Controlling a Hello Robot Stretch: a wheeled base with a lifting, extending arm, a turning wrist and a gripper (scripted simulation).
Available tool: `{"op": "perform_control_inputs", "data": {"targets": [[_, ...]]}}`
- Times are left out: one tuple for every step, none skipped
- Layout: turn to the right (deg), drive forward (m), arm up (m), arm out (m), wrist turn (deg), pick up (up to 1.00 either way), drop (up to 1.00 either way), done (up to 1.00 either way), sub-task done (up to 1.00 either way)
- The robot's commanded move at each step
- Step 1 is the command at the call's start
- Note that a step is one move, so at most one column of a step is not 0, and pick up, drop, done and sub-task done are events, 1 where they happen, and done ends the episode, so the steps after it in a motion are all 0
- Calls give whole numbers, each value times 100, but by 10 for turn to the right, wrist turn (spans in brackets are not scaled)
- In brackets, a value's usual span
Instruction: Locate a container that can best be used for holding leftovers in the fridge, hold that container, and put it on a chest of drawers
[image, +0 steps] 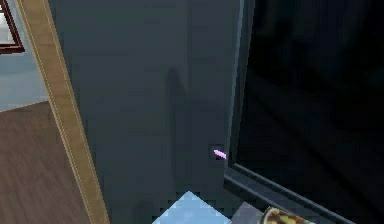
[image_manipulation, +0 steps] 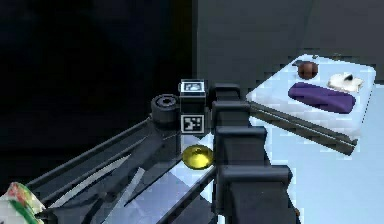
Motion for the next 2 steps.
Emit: {"op": "perform_control_inputs", "data": {"targets": [[0,0,0,0,-60,0,0,0,0],[0,0,0,-14,0,0,0,0,0]]}}
